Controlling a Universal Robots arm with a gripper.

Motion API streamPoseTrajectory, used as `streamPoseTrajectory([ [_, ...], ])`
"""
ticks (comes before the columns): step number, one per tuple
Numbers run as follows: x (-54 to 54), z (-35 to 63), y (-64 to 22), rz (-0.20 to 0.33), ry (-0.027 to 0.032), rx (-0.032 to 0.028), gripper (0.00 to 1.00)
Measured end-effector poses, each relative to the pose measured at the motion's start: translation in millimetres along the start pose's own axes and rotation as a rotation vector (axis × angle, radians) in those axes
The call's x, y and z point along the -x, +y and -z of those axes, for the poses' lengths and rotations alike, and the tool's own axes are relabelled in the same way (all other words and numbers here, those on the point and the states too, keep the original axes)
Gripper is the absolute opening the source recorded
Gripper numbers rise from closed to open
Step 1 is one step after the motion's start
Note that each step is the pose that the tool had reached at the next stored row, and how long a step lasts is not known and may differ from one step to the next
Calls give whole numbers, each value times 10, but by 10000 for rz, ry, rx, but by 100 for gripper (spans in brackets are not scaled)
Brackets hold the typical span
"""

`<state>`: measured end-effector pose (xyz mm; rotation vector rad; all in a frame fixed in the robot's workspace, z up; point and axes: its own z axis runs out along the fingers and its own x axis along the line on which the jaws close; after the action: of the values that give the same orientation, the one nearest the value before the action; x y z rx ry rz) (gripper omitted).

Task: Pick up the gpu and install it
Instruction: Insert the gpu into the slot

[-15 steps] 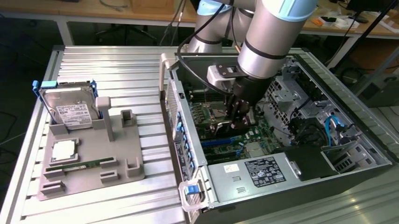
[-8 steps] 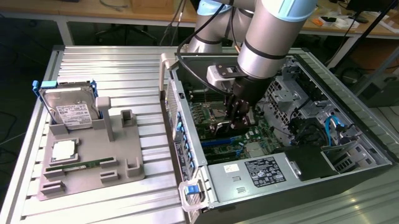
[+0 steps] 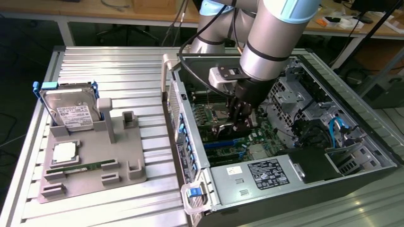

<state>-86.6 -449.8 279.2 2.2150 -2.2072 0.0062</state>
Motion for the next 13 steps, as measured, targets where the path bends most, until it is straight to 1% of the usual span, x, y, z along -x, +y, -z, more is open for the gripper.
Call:
streamPoseTrajectory([
  [4,1,-52,2,0,-1,-3,27],
  [13,2,-122,8,-1,-1,-3,27],
])
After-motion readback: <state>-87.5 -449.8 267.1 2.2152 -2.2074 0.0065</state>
